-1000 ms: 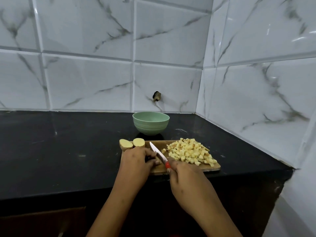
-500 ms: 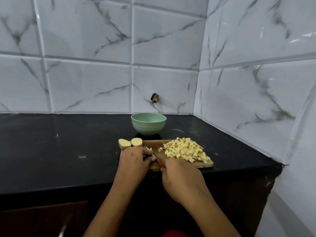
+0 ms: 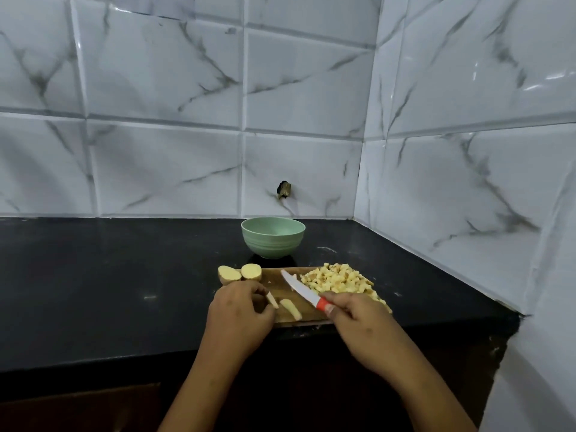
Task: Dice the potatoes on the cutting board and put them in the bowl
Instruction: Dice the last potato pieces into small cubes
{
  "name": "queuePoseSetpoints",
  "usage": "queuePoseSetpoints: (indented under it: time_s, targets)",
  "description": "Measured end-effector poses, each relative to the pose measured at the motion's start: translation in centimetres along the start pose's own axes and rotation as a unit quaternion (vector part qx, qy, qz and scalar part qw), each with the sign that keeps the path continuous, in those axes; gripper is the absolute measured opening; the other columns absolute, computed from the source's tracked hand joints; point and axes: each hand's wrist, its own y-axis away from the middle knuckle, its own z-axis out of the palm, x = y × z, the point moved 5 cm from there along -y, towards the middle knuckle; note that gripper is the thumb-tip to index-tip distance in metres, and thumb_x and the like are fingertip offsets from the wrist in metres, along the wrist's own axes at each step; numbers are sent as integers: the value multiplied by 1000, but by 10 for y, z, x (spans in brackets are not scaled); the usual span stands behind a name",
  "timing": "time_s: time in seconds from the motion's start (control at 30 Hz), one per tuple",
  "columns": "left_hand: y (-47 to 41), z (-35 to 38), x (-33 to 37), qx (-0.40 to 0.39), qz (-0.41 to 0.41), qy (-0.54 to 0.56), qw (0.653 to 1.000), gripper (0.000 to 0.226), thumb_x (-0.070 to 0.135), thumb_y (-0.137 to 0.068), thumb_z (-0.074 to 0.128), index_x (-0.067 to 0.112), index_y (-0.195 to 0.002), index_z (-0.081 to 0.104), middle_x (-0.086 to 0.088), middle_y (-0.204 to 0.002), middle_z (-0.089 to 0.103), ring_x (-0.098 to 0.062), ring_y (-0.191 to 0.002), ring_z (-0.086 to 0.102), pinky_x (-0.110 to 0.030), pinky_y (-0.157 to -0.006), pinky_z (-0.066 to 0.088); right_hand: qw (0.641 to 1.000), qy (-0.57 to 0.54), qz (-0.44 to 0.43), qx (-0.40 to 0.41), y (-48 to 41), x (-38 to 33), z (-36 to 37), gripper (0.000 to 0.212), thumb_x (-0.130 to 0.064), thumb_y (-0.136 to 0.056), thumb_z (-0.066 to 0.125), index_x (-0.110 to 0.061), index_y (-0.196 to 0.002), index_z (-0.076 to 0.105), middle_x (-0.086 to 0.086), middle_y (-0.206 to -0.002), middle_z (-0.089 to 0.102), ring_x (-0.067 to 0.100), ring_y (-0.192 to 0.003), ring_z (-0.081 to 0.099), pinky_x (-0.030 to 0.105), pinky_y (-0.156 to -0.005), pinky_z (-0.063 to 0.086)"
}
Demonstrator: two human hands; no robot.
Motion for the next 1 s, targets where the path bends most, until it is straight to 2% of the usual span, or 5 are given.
queuePoseSetpoints:
  time_s: [0.3,0.43,0.5,0.8,1.0]
  targets:
    - [-3,5,1,-119,70,8,990,36,39,-83,67,44,-118,57,26,-120,46,-4,-120,37,-26,-104,29,997,-76,26,-14,-5,12,5,34,-28,-101,45,-31,-134,53,-22,-71,37,-7,-61,37,11,-53,30]
    - [-13,18,13,-156,128,-65,977,26,44,-86,62,44,-112,62,26,-130,47,-5,-122,37,-31,-104,33,999,-45,26,-13,-6,12,2,35,-28,-100,47,-34,-134,53,-22,-109,59,-9,-78,48,8,-58,34]
    - [-21,21,15,-147,116,-72,980,19,45,-84,64,42,-102,67,24,-121,56,-5,-115,45,-33,-98,40,999,-23,35,-6,-9,12,-3,34,-31,-100,47,-35,-134,53,-17,-123,57,-5,-86,51,9,-61,35]
    - [-26,29,19,5,68,-112,991,18,50,-86,61,38,-98,67,18,-97,64,-5,-98,53,-27,-82,39,999,-15,39,10,-8,13,-15,33,-33,-100,46,-37,-132,55,-20,-81,52,0,-63,45,15,-55,36]
    - [-23,30,14,22,59,-118,991,16,44,-88,58,40,-101,67,20,-98,65,-3,-99,49,-26,-86,32,977,182,-17,109,18,-14,-4,39,-38,-101,35,-44,-140,39,-14,-106,62,4,-79,58,25,-67,51]
